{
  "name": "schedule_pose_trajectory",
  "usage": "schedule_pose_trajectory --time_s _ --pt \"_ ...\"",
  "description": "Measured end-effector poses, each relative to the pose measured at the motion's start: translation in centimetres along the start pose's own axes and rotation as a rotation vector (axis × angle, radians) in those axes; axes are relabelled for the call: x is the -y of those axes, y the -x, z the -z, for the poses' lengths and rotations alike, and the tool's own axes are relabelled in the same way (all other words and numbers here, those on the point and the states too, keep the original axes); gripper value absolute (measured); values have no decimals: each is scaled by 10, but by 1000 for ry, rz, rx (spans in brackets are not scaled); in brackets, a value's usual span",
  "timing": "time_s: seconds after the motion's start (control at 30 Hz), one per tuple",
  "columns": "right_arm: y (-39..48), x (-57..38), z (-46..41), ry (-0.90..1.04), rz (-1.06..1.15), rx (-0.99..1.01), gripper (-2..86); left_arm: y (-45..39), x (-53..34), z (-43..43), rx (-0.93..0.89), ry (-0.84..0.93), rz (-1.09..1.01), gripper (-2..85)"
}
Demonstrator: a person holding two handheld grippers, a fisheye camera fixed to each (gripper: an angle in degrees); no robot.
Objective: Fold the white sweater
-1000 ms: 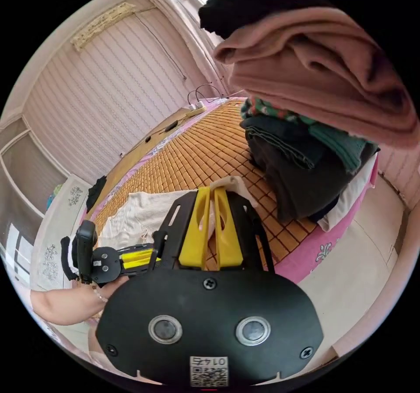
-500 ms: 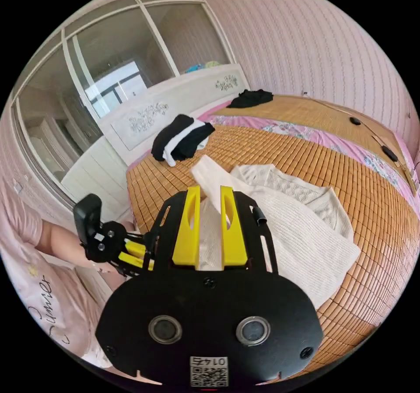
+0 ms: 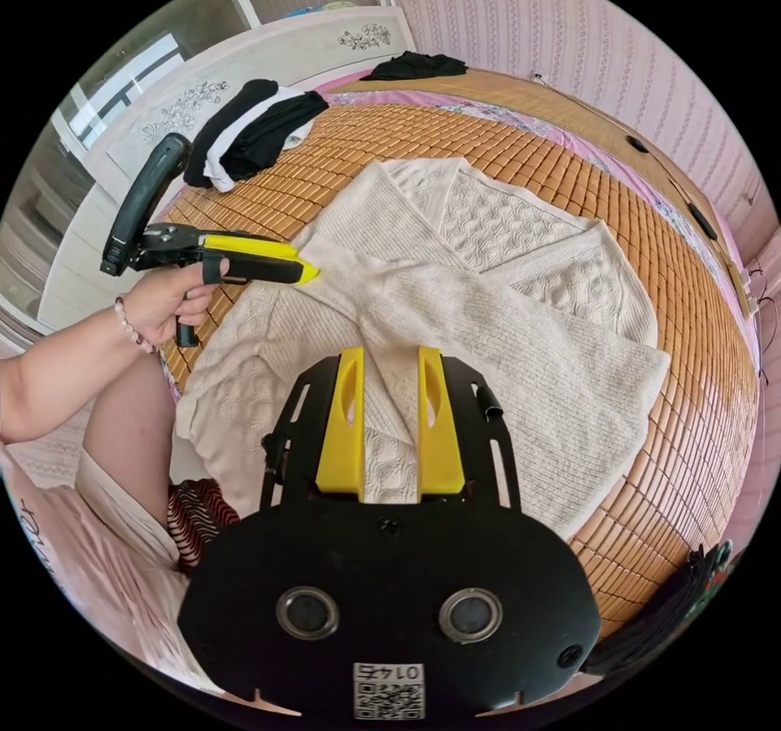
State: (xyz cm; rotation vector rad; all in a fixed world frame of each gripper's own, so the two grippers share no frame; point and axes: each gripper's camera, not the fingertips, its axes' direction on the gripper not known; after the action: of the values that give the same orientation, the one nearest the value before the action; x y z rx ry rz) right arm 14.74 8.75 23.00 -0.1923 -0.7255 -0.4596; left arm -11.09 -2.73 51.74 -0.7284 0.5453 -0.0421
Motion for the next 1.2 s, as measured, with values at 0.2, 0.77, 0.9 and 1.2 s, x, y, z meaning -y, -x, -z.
schedule_pose_trajectory --time_s 0.2,0.77,0.9,1.2 --pt "0 9 13 -72 17 -4 94 -35 -10 81 65 -210 -170 -4" --pt "-74 22 27 -140 -69 127 110 86 2 120 -100 -120 91 39" --pt "-153 30 48 -171 -196 -18 127 118 35 137 -134 -136 107 40" --pt "-312 69 20 -115 -628 -63 155 152 130 103 -239 -35 177 89"
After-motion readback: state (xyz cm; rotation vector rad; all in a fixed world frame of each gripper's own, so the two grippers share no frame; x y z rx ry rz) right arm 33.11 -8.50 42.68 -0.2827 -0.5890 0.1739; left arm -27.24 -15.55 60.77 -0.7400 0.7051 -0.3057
